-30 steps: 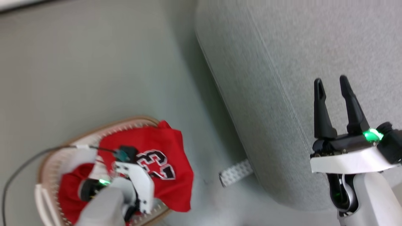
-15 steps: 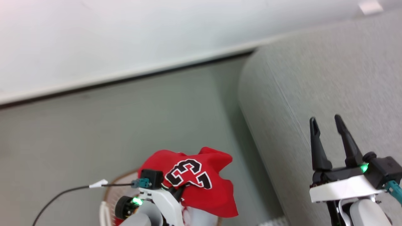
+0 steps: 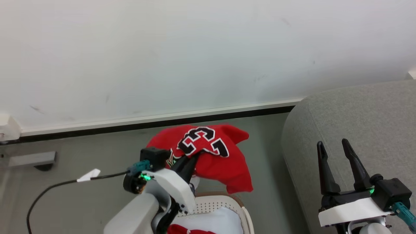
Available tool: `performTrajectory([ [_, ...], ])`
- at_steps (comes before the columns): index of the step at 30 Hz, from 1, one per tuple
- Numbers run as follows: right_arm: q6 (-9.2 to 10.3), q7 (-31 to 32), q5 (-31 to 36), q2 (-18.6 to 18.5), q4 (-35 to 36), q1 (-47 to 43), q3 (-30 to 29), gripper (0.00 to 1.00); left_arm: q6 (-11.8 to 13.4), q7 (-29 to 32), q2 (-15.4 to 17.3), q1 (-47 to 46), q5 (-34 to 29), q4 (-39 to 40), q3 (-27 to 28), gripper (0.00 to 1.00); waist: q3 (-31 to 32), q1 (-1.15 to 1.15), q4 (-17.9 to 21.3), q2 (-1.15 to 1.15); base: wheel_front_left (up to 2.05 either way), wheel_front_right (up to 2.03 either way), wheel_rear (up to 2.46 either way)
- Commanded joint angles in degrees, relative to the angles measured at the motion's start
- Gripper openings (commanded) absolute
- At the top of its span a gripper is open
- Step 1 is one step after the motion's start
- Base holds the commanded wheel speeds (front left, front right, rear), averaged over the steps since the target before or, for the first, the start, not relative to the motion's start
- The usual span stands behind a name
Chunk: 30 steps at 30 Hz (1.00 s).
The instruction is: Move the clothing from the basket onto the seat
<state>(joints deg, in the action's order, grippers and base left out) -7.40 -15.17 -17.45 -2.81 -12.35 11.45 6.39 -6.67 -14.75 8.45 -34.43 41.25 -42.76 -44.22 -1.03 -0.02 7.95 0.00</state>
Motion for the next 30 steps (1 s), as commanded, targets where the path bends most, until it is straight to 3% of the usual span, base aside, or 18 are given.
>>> performTrajectory([
  [1, -0.17, 0.0, 0.4, -0.2, -0.1, -0.9, 0.3, 1.0, 0.8, -0.4, 0.8, -1.1, -0.7, 2.9, 1.2, 0.0, 1.1, 0.02, -1.3, 0.0, 0.0, 0.0, 0.0],
  [10, -0.17, 0.0, 0.2, -0.2, 0.1, -1.1, 1.8, 1.0, 4.7, -0.5, 3.0, -1.9, -4.7, 16.9, 4.7, 0.0, 1.5, 0.02, -2.5, 0.0, 0.0, 0.0, 0.0],
  [19, -0.17, 0.0, 0.4, -0.2, 0.4, -1.1, 4.0, 1.0, 6.6, 0.5, 4.3, -0.3, -4.6, 21.5, 4.8, 0.0, 1.1, 0.02, -2.6, 0.0, 0.0, 0.0, 0.0],
  [27, -0.17, 0.0, 1.3, -3.1, -2.1, 1.9, 17.7, 1.0, 7.6, 1.2, 5.1, 0.8, -3.4, 21.7, 5.5, 0.0, 1.4, 0.02, -2.1, 0.0, 0.0, 0.0, 0.0],
  [30, -0.17, 0.0, 2.9, -3.2, -5.8, 3.8, 19.2, 1.0, 7.6, 1.4, 4.6, 0.9, -3.1, 21.8, 5.1, 0.0, 1.7, 0.02, -2.6, 0.0, 0.0, 0.0, 0.0],
])
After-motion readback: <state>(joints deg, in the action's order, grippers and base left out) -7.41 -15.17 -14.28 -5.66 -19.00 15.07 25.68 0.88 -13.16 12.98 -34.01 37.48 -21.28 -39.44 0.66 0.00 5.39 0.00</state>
